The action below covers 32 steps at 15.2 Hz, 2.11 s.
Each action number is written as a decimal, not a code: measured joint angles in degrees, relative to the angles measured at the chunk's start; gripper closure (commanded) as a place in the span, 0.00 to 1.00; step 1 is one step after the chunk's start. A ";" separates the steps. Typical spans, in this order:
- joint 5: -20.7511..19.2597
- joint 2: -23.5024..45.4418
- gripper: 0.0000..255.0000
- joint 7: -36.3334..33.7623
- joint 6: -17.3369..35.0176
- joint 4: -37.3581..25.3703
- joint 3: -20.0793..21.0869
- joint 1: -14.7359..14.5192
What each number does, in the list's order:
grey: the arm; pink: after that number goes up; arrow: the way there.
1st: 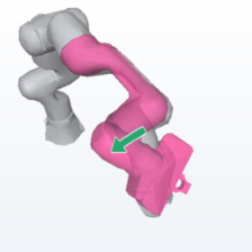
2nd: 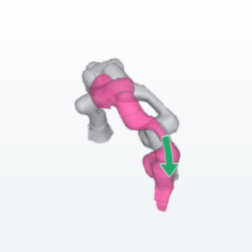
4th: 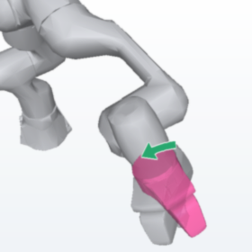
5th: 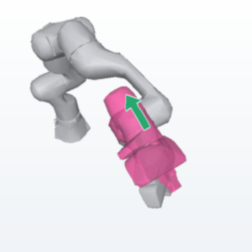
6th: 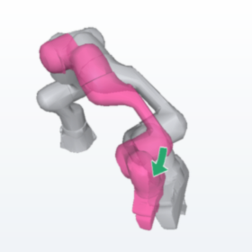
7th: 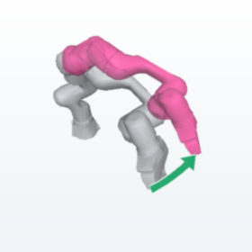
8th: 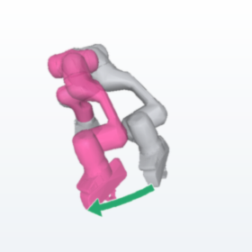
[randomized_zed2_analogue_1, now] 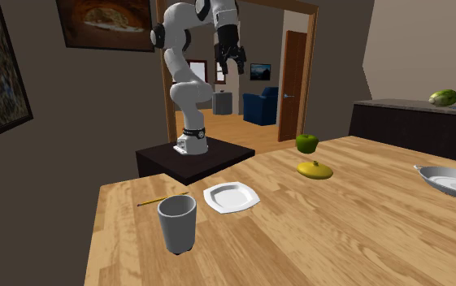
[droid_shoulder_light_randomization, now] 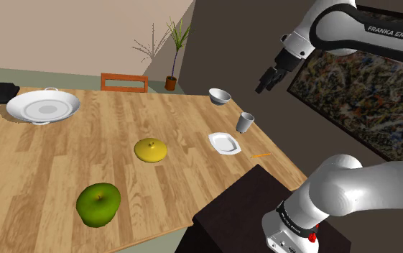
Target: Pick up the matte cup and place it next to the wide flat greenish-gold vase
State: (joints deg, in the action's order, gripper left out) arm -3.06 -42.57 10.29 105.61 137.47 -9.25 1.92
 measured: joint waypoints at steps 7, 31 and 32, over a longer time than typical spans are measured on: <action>-1.77 7.81 0.00 7.41 8.32 0.99 -7.75 1.47; 26.94 60.00 0.00 46.88 22.99 -24.58 -26.66 6.83; 28.27 61.99 0.00 48.20 22.73 -26.10 -26.32 8.04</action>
State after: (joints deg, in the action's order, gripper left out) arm 25.22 19.42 58.49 128.33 111.37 -35.57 9.96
